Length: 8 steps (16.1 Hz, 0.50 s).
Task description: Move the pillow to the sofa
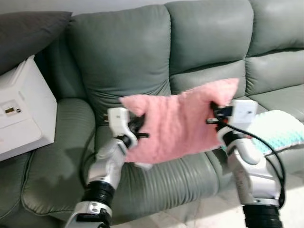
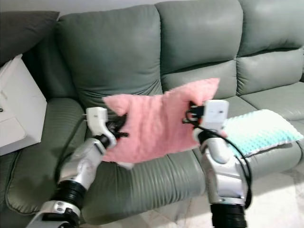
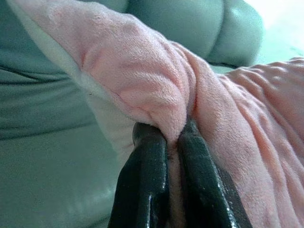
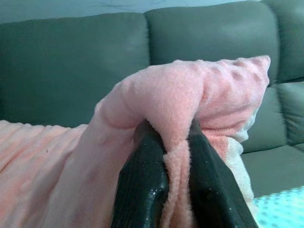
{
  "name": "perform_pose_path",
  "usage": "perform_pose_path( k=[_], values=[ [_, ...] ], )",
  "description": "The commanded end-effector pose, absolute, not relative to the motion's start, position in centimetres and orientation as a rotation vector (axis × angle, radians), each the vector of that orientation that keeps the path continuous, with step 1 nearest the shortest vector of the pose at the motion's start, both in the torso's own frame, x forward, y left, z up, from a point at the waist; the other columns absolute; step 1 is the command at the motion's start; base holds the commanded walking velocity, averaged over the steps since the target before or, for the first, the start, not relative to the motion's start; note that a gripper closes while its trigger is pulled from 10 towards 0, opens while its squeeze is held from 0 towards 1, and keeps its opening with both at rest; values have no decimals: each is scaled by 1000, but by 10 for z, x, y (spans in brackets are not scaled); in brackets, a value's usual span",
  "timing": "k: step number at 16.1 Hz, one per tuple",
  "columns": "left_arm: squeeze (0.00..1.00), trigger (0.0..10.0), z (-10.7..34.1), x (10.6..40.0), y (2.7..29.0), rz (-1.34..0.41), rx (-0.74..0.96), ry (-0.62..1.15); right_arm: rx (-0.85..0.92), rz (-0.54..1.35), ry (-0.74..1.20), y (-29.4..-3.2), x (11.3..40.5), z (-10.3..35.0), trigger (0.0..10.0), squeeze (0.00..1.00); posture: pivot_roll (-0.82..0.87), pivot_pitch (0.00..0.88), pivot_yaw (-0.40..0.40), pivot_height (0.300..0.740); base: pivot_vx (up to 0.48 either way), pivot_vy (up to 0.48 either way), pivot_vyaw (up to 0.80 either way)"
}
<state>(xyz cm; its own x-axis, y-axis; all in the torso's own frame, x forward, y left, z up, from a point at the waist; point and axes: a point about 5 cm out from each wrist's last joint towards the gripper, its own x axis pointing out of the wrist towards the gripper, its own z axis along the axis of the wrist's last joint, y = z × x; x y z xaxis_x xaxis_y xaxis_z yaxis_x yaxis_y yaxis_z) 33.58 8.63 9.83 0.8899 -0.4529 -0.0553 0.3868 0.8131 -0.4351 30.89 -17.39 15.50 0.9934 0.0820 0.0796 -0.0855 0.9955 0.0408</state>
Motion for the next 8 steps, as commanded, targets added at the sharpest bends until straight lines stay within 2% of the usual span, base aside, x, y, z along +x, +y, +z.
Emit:
perform_pose_path(
  k=[1, 4, 5, 8],
  values=[
    [0, 10000, 105, 339, 88, -446, -404, 135, 52, 112, -108, -166, 310, 162, 10000, 0, -279, 0, 48, 740, 0, 0, 0],
    [0, 10000, 106, 341, 93, -403, -380, 125, 22, 147, -126, -162, 308, 164, 10000, 0, -279, 0, 49, 740, 0, 0, 0],
    [0, 10000, 106, 341, 94, -400, -379, 123, 26, 149, -127, -161, 308, 164, 10000, 0, -279, 0, 51, 740, 0, 0, 438],
    [0, 10000, 106, 342, 94, -394, -376, 123, 29, 149, -128, -161, 307, 164, 10000, 0, -280, 0, 52, 740, 0, 0, 788]
  ],
)
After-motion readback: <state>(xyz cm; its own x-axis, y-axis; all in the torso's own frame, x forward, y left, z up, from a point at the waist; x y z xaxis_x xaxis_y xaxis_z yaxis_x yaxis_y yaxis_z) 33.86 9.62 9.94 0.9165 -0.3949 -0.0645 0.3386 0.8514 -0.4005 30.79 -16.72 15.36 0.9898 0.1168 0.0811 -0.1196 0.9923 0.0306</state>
